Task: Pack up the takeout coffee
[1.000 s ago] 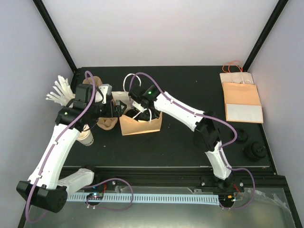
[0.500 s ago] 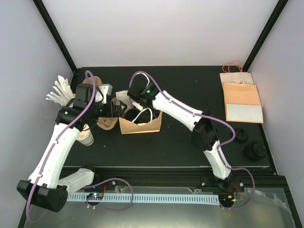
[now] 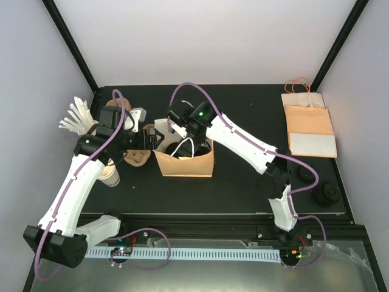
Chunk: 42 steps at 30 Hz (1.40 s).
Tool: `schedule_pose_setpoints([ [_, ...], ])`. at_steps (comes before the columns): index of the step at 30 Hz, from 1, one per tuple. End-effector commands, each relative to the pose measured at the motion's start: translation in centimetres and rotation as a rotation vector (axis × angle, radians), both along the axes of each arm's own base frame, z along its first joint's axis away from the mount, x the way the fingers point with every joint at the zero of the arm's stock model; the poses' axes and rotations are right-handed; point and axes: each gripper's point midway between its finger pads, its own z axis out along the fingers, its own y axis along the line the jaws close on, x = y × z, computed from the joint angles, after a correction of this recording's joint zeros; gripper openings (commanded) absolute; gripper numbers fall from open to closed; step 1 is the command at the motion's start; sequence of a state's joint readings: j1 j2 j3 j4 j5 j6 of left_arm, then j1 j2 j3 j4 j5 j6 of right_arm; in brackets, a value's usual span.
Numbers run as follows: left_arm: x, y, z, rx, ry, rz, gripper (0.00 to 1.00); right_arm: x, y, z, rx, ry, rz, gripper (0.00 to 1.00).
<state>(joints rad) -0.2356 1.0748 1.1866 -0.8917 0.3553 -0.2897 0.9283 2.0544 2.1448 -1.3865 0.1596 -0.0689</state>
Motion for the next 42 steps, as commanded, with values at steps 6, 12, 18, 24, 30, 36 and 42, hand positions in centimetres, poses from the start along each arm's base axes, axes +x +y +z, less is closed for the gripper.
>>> schedule_pose_setpoints([
  [6,0.3,-0.5,2.1,-0.035,-0.030,-0.024,0.95,-0.3,0.6,7.7,0.180,-0.113,-0.029,1.00],
  [12,0.4,0.2,4.9,-0.024,-0.122,0.009,0.98,0.8,0.9,14.4,0.351,-0.269,-0.065,1.00],
  [18,0.4,1.6,7.7,0.019,-0.205,0.061,0.99,1.9,-0.4,19.5,0.431,-0.430,-0.113,1.00],
  [24,0.9,9.0,10.8,0.255,-0.252,0.318,0.99,-0.5,-1.9,26.1,0.666,-0.499,-0.111,1.00],
  [30,2.6,15.3,10.5,0.336,-0.243,0.537,0.99,-4.9,-6.0,29.8,0.902,-0.518,-0.127,0.96],
  [36,5.8,17.7,9.1,0.249,-0.279,0.621,0.78,-8.2,-12.1,28.4,1.051,-0.582,-0.218,0.94],
  [42,9.4,20.0,8.2,0.213,-0.288,0.704,0.54,-10.4,-16.4,24.7,1.103,-0.617,-0.274,0.94],
])
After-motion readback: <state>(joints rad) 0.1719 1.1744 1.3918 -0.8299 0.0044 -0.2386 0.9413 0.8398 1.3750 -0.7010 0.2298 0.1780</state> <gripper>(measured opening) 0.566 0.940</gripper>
